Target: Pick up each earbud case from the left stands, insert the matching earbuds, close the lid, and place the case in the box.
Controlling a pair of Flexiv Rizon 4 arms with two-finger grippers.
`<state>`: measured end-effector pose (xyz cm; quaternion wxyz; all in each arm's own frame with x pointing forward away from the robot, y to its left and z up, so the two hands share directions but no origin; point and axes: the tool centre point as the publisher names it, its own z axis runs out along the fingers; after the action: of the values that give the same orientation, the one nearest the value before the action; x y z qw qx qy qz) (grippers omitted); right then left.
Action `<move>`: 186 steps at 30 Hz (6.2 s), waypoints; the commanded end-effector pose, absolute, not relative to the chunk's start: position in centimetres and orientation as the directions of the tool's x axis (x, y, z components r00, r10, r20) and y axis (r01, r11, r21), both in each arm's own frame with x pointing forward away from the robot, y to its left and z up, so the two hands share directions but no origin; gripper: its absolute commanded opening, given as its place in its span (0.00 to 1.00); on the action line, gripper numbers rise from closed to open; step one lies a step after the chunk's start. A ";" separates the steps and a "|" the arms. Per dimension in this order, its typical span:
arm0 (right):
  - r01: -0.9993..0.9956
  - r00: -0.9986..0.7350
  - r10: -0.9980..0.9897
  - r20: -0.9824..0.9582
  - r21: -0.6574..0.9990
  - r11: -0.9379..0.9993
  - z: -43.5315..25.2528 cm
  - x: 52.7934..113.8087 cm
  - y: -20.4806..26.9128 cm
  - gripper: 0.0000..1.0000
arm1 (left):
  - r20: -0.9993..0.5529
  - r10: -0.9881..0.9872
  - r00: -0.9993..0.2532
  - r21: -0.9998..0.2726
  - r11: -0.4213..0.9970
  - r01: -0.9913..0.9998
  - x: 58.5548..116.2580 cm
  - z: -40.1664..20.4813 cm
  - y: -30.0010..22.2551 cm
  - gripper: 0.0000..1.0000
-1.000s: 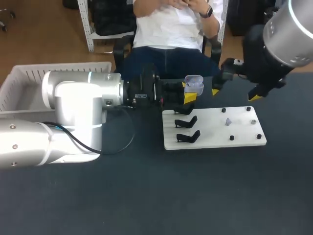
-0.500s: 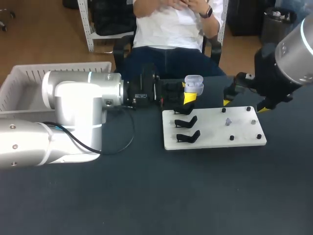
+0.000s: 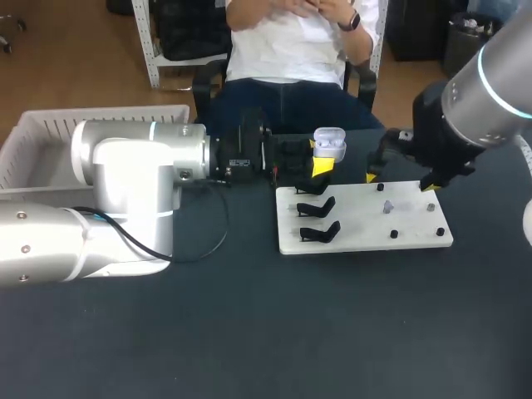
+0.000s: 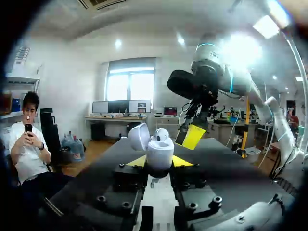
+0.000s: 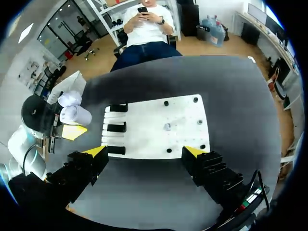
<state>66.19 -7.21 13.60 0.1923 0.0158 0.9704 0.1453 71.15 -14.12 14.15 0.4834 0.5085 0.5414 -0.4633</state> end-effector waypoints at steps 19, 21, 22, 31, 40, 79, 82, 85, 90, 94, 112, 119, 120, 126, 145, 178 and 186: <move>-0.002 -0.941 0.086 -0.328 0.260 0.966 10.5 69.2 -6.4 1.00 | -0.995 0.098 -0.013 -0.007 0.058 0.998 71.1 14.1 -14.1 0.00; 0.047 -0.937 0.136 -0.323 0.267 0.963 10.0 69.1 -7.0 1.00 | -0.995 0.098 -0.013 -0.007 0.058 0.998 71.1 14.1 -14.1 0.00; 0.070 -0.935 0.157 -0.318 0.268 0.961 9.7 69.1 -7.2 1.00 | -0.995 0.098 -0.013 -0.007 0.058 0.998 71.1 14.1 -14.1 0.00; 0.289 -0.899 0.352 -0.260 0.250 0.924 7.9 69.3 -8.5 1.00 | -0.995 0.098 -0.013 -0.007 0.058 0.998 71.1 14.1 -14.1 0.00; 0.367 -0.881 0.416 -0.224 0.231 0.901 6.2 70.2 -8.4 1.00 | -0.995 0.098 -0.013 -0.007 0.058 0.998 71.1 14.1 -14.1 0.00; 0.459 -0.858 0.490 -0.155 0.196 0.867 3.4 71.0 -8.9 1.00 | -0.995 0.098 -0.013 -0.007 0.058 0.998 71.1 14.1 -14.1 0.00; 0.462 -0.857 0.492 -0.152 0.198 0.865 3.4 70.8 -8.8 0.92 | -0.995 0.098 -0.013 -0.007 0.058 0.998 71.1 14.1 -14.1 0.00; 0.464 -0.856 0.495 -0.151 0.200 0.863 3.4 70.7 -8.8 0.85 | -0.995 0.098 -0.013 -0.007 0.058 0.998 71.1 14.1 -14.1 0.00; 0.468 -0.854 0.499 -0.145 0.204 0.860 3.3 70.4 -8.6 0.71 | -0.995 0.098 -0.013 -0.007 0.058 0.998 71.1 14.1 -14.1 0.00; 0.464 -0.857 0.496 -0.140 0.207 0.861 3.2 70.4 -8.3 0.52 | -0.995 0.098 -0.013 -0.007 0.058 0.998 71.1 14.1 -14.1 0.00; 0.448 -0.868 0.477 -0.133 0.199 0.871 2.3 71.2 -8.3 0.38 | -0.995 0.098 -0.013 -0.007 0.058 0.998 71.1 14.1 -14.1 0.00; 0.444 -0.870 0.474 -0.135 0.202 0.873 2.3 71.5 -8.3 0.36 | -0.995 0.098 -0.013 -0.007 0.058 0.998 71.1 14.1 -14.1 0.00; 0.443 -0.871 0.473 -0.135 0.202 0.873 2.3 71.4 -8.2 0.36 | -0.995 0.098 -0.013 -0.007 0.058 0.998 71.1 14.1 -14.1 0.00; 0.441 -0.873 0.470 -0.132 0.201 0.875 2.2 71.6 -8.3 0.31 | -0.995 0.098 -0.013 -0.007 0.058 0.998 71.1 14.1 -14.1 0.00; 0.431 -0.880 0.459 -0.127 0.195 0.881 2.2 71.6 -8.3 0.00 | -0.995 0.098 -0.013 -0.007 0.058 0.998 71.1 14.1 -14.1 0.00; 0.040 -0.971 0.089 -0.222 0.214 0.976 14.0 65.7 -7.8 0.00 | -0.995 0.098 -0.013 -0.007 0.058 0.998 71.1 14.1 -14.1 0.00; -0.168 -0.963 -0.116 -0.244 0.206 0.964 16.6 64.1 -6.1 0.00 | -0.995 0.098 -0.013 -0.007 0.058 0.998 71.1 14.1 -14.1 0.00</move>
<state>64.78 -6.24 15.62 0.1202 -0.0575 0.9845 0.1137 71.15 -14.13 14.15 0.4834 0.5085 0.5415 -0.4633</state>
